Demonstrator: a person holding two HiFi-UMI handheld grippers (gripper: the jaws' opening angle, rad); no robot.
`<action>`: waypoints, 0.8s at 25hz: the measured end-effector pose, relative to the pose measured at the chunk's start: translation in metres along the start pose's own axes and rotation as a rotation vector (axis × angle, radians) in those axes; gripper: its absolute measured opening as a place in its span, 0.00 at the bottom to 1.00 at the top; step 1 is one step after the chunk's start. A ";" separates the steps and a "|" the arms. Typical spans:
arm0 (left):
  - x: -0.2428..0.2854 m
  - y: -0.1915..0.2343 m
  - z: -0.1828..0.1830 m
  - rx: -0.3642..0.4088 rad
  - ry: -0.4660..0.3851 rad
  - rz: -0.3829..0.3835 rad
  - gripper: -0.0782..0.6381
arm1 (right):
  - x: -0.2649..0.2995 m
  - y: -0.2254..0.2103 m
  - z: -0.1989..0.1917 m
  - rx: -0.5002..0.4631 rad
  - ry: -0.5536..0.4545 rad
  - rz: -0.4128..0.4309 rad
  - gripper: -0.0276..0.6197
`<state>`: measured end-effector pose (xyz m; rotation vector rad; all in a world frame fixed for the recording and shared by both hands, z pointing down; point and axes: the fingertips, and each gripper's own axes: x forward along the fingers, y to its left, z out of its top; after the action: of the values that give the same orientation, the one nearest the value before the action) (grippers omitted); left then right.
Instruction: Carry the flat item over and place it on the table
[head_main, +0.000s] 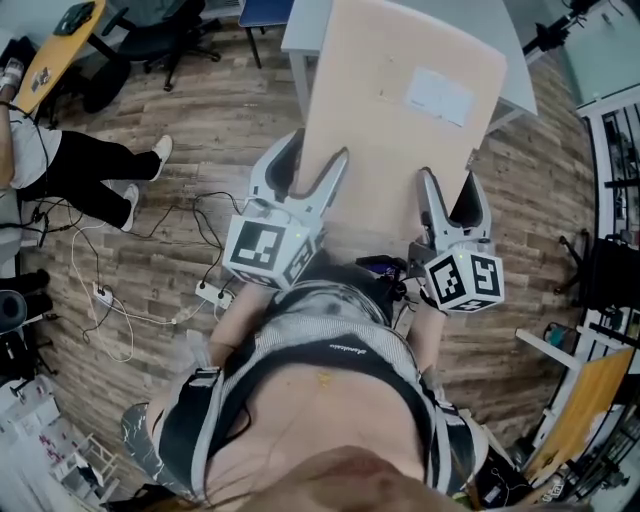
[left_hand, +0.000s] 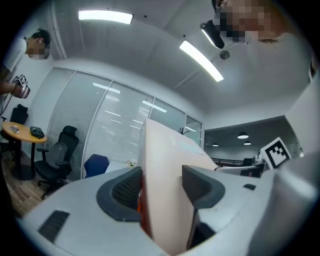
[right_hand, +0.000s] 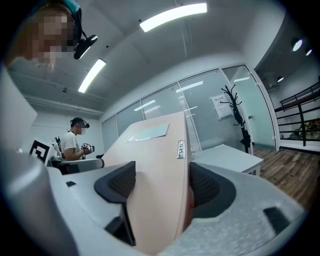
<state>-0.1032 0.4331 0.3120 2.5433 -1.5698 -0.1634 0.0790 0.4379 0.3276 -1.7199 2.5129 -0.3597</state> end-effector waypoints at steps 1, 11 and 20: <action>-0.001 0.001 0.000 0.002 0.001 -0.001 0.46 | 0.000 0.002 0.000 -0.001 0.000 -0.003 0.55; -0.010 0.008 0.000 0.015 0.006 -0.005 0.46 | -0.002 0.013 -0.006 0.005 -0.013 -0.008 0.55; -0.004 0.008 -0.004 0.007 0.028 -0.021 0.46 | 0.000 0.008 -0.010 0.019 0.002 -0.021 0.55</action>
<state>-0.1116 0.4336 0.3173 2.5566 -1.5366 -0.1239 0.0697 0.4425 0.3353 -1.7415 2.4864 -0.3851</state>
